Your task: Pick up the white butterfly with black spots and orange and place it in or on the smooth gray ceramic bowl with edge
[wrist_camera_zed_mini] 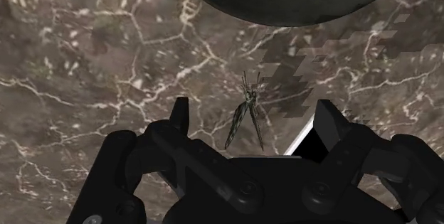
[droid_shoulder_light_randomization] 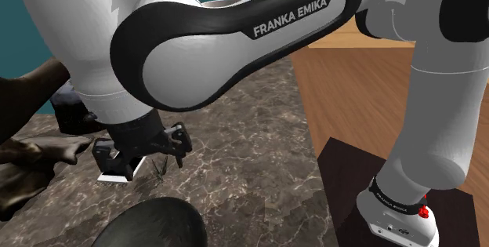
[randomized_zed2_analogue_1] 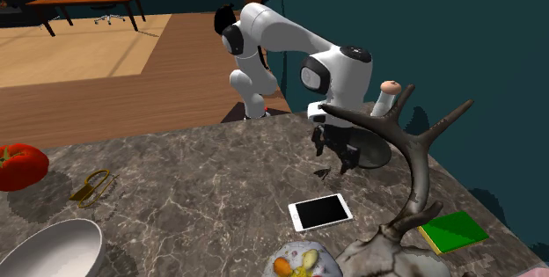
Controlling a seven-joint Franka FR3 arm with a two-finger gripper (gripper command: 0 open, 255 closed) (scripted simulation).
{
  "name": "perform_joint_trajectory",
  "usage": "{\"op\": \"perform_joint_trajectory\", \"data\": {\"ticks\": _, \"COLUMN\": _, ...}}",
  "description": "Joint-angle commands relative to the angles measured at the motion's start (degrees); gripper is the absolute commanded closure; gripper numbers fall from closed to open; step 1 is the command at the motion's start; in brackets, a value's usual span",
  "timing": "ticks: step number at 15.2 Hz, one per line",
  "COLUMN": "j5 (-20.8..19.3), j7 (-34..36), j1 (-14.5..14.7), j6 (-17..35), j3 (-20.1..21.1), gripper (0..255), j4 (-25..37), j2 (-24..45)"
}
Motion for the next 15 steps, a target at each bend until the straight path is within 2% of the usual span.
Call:
{"op": "perform_joint_trajectory", "data": {"ticks": 1, "j5": -0.6, "j7": 0.5, "j1": 0.2, "j6": 1.3, "j3": -0.2, "gripper": 0, "j4": -1.0, "j2": 0.6}}
{"op": "perform_joint_trajectory", "data": {"ticks": 4, "j5": -1.0, "j7": 0.8, "j1": 0.2, "j6": 3.1, "j3": -0.5, "gripper": 0, "j4": -2.5, "j2": 1.0}}
{"op": "perform_joint_trajectory", "data": {"ticks": 11, "j5": -1.0, "j7": 0.8, "j1": 0.2, "j6": 3.1, "j3": -0.5, "gripper": 0, "j4": -2.5, "j2": 1.0}}
{"op": "perform_joint_trajectory", "data": {"ticks": 12, "j5": -1.0, "j7": 0.8, "j1": 0.2, "j6": 3.1, "j3": -0.5, "gripper": 255, "j4": -2.5, "j2": 1.0}}
{"op": "perform_joint_trajectory", "data": {"ticks": 15, "j5": -1.0, "j7": 0.8, "j1": 0.2, "j6": 3.1, "j3": -0.5, "gripper": 255, "j4": -2.5, "j2": 1.0}}
